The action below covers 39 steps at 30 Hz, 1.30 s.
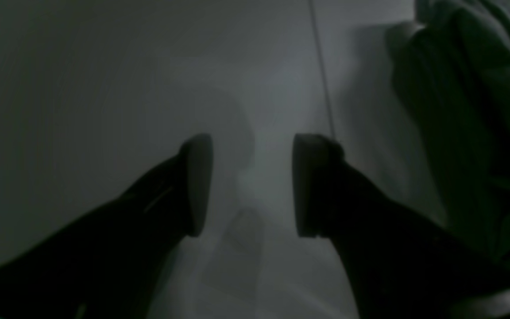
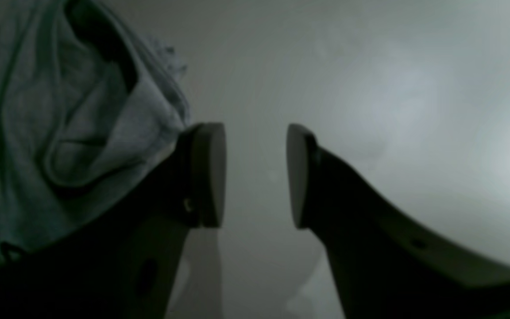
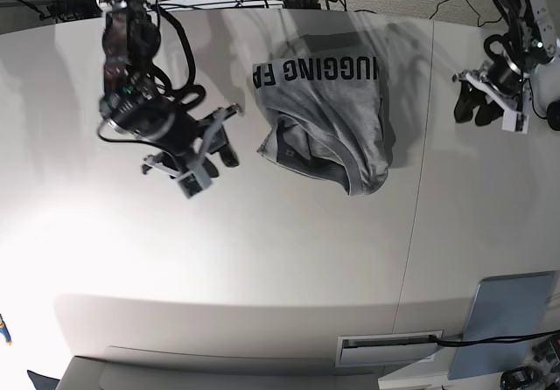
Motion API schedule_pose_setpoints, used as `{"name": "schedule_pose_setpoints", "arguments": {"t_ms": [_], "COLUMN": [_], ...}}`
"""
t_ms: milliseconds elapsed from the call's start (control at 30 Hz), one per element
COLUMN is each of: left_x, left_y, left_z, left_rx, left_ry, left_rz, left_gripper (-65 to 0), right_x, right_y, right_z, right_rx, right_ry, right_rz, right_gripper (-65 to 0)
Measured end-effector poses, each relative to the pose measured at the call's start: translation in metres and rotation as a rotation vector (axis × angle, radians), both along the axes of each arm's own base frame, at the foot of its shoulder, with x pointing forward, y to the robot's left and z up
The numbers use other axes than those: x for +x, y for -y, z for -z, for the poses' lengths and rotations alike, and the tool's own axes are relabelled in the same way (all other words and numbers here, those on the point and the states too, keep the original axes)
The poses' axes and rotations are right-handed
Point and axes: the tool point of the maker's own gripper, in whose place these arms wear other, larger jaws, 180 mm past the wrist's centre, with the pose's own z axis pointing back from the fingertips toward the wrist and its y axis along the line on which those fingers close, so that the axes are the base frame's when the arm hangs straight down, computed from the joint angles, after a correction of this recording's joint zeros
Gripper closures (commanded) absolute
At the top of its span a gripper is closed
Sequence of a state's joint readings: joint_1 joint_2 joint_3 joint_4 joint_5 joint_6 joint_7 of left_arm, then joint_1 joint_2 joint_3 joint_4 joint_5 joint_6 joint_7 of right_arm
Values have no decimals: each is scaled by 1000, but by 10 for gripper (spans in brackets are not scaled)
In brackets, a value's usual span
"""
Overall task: Fold the T-shirt properly
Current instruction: 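Tuck and flatten the bundle's loose edge with the right gripper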
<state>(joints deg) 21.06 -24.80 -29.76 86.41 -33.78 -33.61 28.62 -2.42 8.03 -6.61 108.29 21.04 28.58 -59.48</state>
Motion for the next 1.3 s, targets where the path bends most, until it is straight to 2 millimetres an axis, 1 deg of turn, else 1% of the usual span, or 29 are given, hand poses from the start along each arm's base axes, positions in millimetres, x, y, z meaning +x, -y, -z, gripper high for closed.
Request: {"name": "schedule_pose_setpoints", "arguments": {"t_ms": [133, 267, 367, 600, 667, 767, 833, 967, 1067, 1200, 1300], "left_x": [-2, -4, -5, -5, -5, -8, -8, -8, -9, -10, -11], "left_y": [-8, -8, -7, -7, -7, -7, -7, -7, -7, -11, -16], "left_z": [3, 6, 7, 8, 8, 11, 11, 11, 12, 14, 17], "left_rx": [9, 14, 12, 13, 12, 17, 17, 16, 18, 22, 44], "left_ry": [-18, -39, -42, -49, -49, -71, -71, -71, -77, -93, -106], "left_rz": [-51, -49, -49, -48, -48, -45, -45, -45, -44, -68, -86], "left_gripper": [-279, -279, -279, -279, -279, -279, -279, -279, -279, -279, -279], "right_x": [-2, -1, 5, 4, 5, 4, 3, -4, -10, -14, -12], "right_y": [-24, -36, -36, -35, -35, -32, -33, -46, -60, -75, -78], "right_z": [-1, -10, -16, -13, -9, 9, 16, 13, 14, 18, 23], "right_rx": [30, 87, 86, 79, 97, 100, 114, 143, 140, 90, 46], "right_ry": [-16, -14, 4, -5, -13, -60, -78, -75, -80, -62, -45], "right_rz": [-72, -105, -104, -104, -98, -80, -83, -154, -202, -255, -237], "right_gripper": [-231, -231, -231, -231, -231, -231, -231, -231, -230, -230, -230]}}
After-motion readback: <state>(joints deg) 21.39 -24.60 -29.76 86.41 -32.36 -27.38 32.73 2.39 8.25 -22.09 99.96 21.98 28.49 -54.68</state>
